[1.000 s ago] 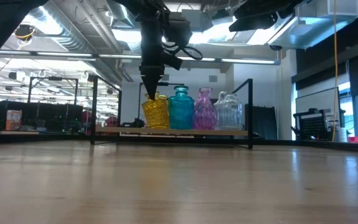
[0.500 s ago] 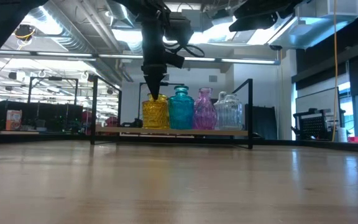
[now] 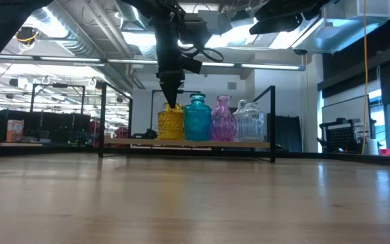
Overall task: Sort vases onto shelf
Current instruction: Put the top yellow vase on the shelf aligned with the other yellow vase, then put the yellow vase on the shelf aligned with the other yellow vases
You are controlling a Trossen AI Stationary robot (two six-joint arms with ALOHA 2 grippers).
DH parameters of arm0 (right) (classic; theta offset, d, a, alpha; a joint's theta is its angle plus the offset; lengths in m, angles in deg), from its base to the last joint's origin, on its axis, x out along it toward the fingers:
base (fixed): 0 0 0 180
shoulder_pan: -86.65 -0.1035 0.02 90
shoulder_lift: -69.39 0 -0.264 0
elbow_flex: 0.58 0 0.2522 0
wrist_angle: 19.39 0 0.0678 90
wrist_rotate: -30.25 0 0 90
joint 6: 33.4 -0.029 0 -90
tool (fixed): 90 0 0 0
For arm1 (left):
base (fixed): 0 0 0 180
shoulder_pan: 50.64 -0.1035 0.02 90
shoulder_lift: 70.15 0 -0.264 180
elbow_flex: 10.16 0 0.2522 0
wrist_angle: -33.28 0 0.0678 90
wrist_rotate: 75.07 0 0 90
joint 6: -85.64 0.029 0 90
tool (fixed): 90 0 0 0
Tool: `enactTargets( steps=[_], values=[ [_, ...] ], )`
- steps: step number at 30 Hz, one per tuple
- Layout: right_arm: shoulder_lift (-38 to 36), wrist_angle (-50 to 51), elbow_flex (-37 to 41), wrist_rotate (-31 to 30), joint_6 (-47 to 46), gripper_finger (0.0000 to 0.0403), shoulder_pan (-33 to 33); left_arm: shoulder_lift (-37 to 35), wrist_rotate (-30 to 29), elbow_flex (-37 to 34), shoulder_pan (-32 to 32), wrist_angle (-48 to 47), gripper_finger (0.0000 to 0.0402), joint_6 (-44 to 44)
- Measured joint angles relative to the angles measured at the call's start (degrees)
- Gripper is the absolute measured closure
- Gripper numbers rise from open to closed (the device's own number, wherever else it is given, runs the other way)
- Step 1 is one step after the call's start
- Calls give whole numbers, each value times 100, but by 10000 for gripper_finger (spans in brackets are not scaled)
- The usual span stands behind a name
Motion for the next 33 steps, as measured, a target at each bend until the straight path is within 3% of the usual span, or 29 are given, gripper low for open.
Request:
enactTargets(
  steps=[20,28,33],
  values=[
    [0,2,0,0,0,70,0,0,0,-4,-11,195,325,-39],
    [0,2,0,0,-2,70,0,-4,2,-4,-11,49,252,-44],
    [0,2,0,0,-2,70,0,-31,3,-4,24,11,242,113]
  ],
)
